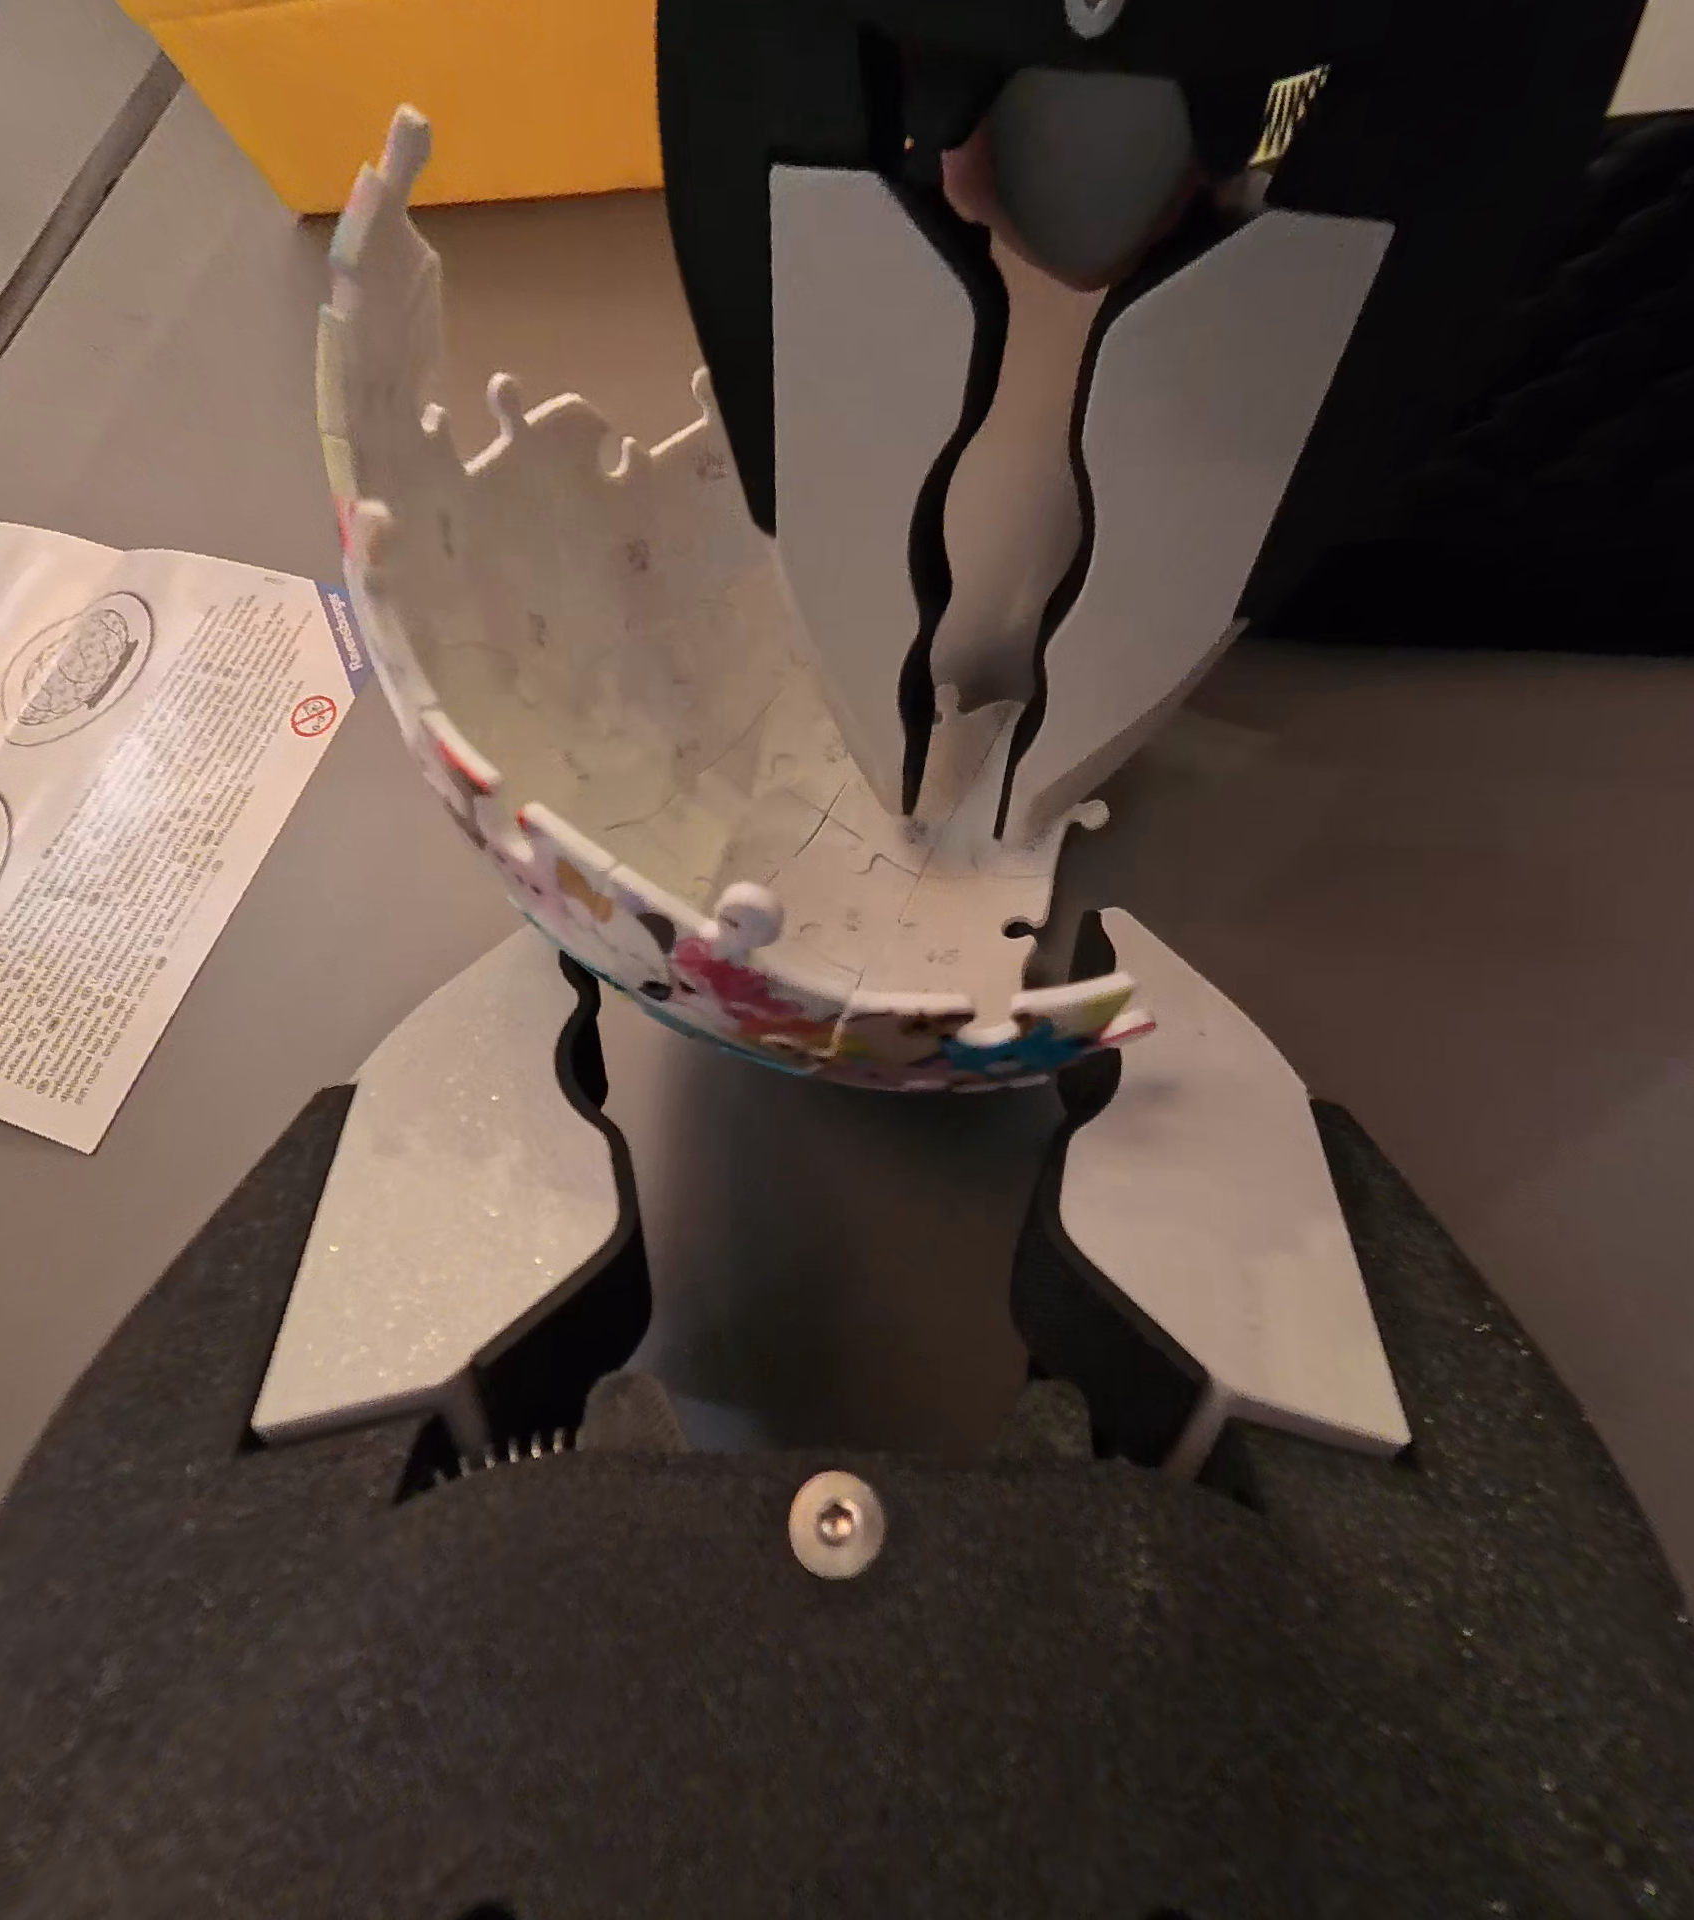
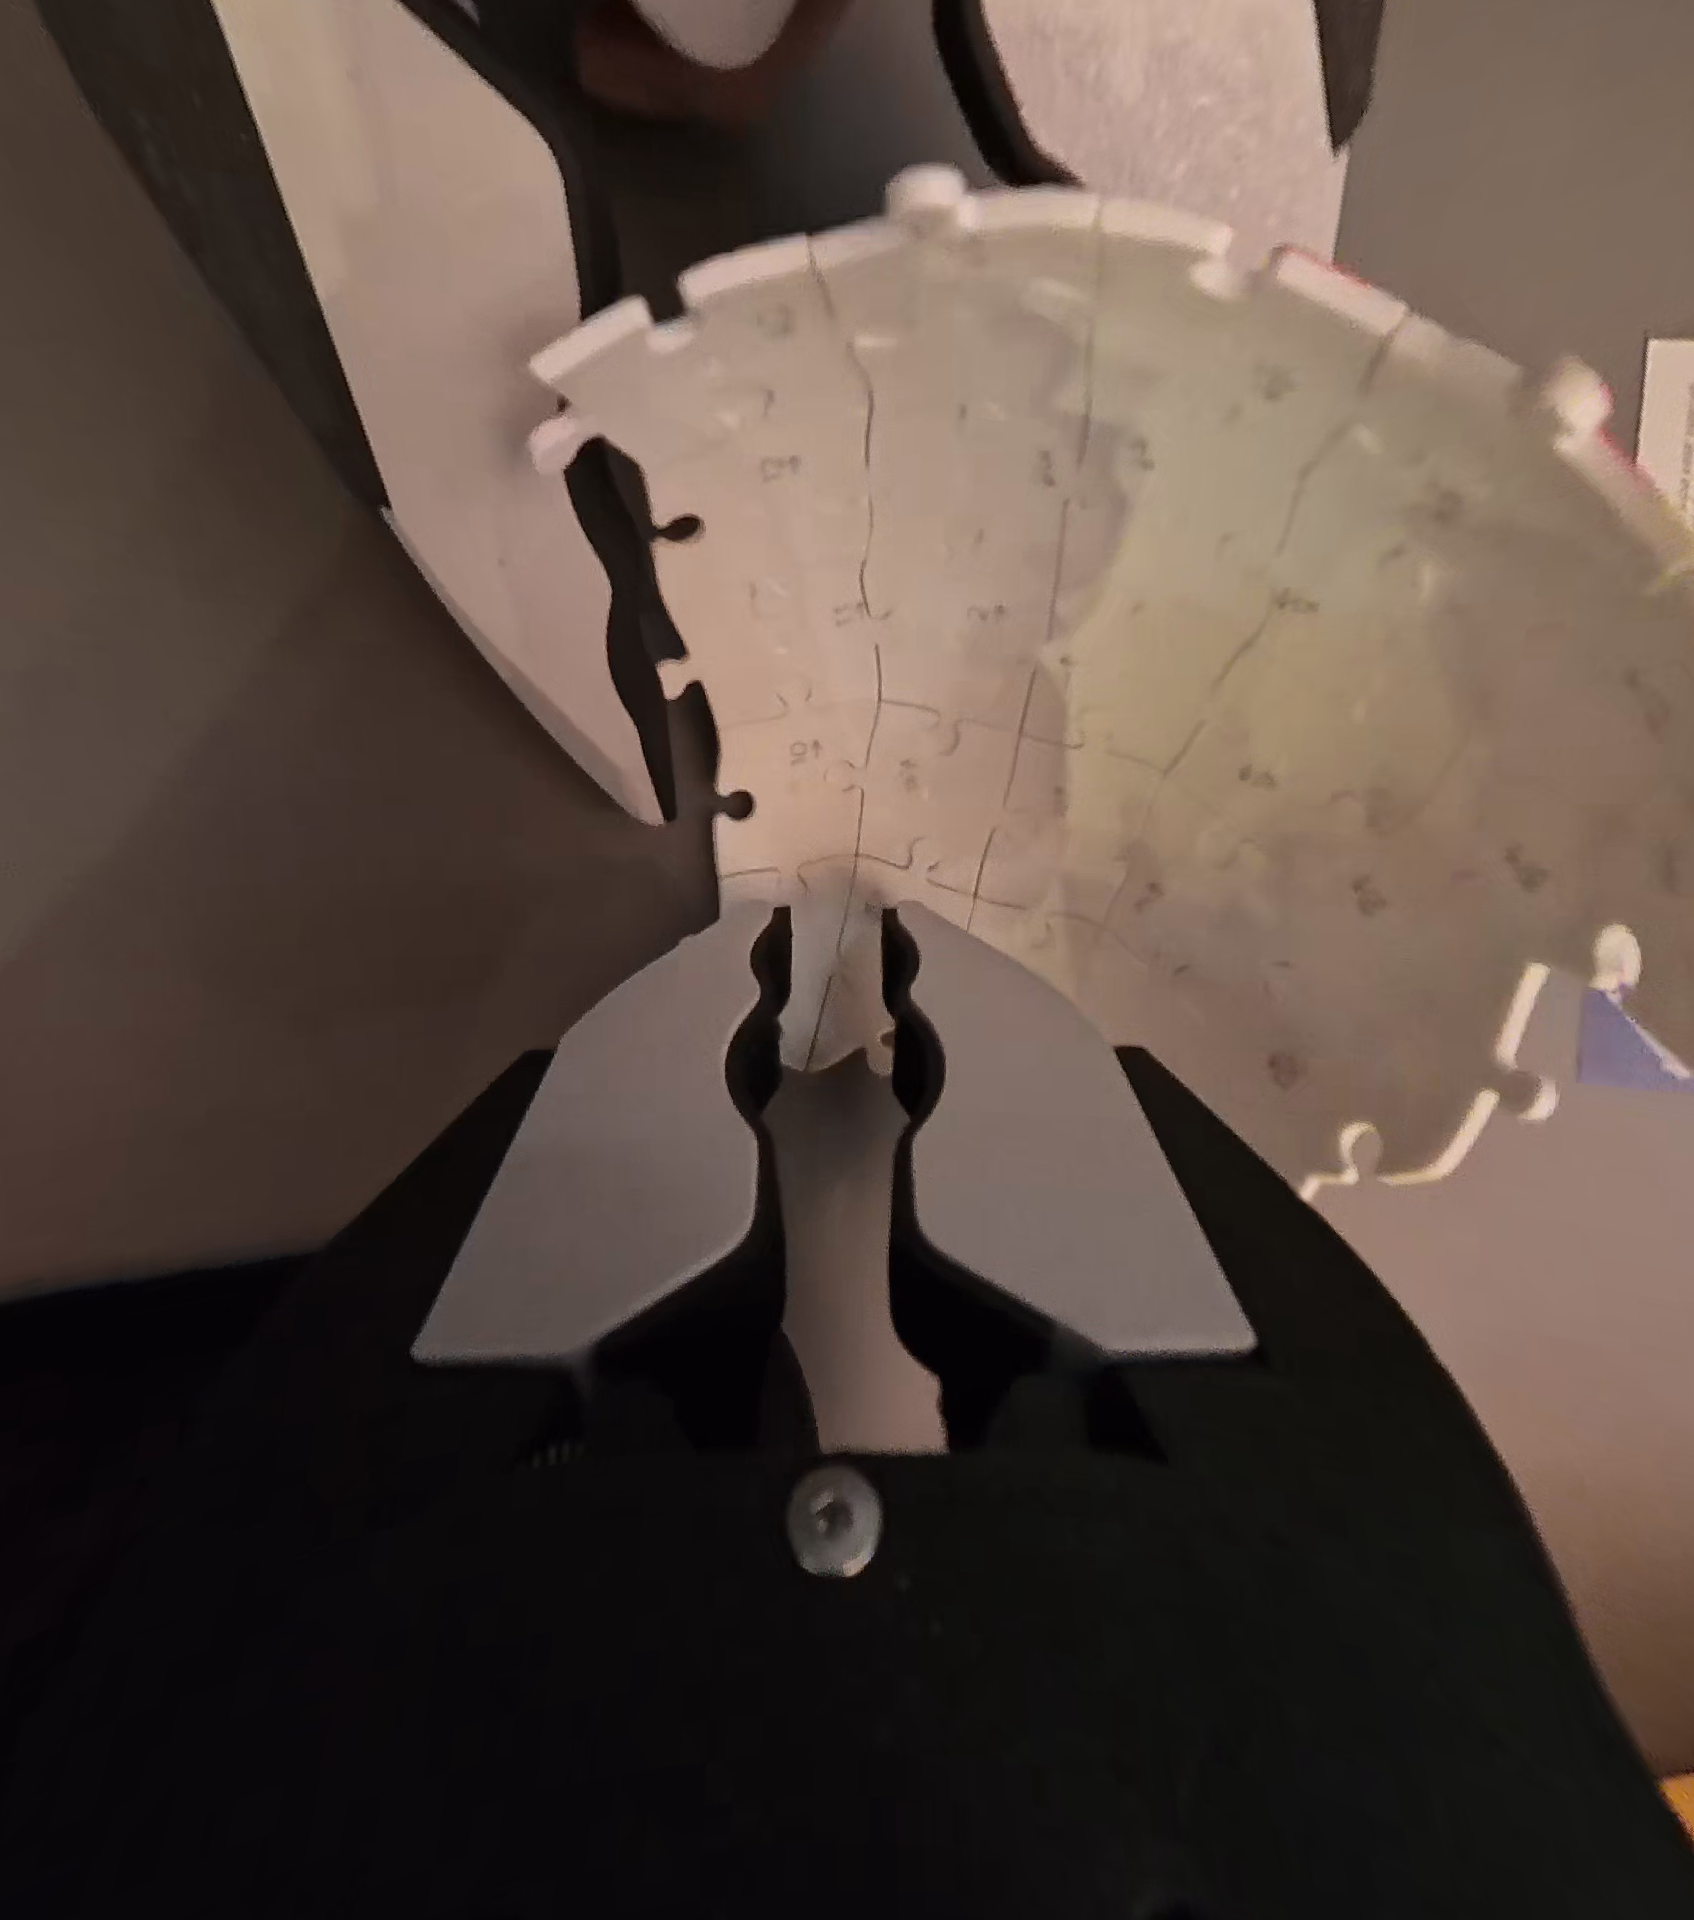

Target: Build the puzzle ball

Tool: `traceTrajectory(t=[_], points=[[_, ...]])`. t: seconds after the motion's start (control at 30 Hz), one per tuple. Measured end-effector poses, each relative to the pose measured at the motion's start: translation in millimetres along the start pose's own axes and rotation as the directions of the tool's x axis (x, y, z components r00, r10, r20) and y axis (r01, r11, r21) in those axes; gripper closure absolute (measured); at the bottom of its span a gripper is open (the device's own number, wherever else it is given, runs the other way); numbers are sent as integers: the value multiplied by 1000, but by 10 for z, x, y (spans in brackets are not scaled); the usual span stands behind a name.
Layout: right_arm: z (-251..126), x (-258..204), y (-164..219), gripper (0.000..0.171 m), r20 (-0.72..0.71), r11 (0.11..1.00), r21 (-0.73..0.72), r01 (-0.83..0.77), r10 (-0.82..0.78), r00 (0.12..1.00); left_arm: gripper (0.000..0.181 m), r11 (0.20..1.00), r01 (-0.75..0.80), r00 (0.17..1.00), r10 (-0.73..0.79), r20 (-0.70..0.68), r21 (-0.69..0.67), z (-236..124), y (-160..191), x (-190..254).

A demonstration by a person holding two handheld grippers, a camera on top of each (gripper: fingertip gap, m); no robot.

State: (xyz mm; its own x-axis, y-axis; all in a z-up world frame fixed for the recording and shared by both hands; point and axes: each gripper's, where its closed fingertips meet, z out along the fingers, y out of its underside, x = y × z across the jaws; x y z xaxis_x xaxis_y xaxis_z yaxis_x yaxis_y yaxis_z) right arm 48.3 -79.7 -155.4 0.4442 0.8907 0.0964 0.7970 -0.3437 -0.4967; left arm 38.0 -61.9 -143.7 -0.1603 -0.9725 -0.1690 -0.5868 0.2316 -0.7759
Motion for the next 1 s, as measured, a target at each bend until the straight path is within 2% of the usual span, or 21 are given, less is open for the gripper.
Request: traceTrajectory(t=[0.07,0.17,0.57,0.73,1.0], points=[[-24,7,29,155,2,1000,1,-14,14,1000,95,1000,2,1000,-2,2,2,0,-2,0],[-65,-30,72,170,36,999,4,-34,34,999,95,1000,5,1000,-5,3,1,0,-3,-1],[-42,-47,120,169,46,998,39,-50,48,998,95,1000,9,1000,-8,-7,14,13,-42,33],[-86,3,122,169,-29,998,55,-3,4,1000,94,1000,-3,1000,3,-9,0,5,-16,67],[-559,203,207,167,-132,940,254,-228,267,955,94,999,24,1000,-24,11,-30,-130,125,96]])
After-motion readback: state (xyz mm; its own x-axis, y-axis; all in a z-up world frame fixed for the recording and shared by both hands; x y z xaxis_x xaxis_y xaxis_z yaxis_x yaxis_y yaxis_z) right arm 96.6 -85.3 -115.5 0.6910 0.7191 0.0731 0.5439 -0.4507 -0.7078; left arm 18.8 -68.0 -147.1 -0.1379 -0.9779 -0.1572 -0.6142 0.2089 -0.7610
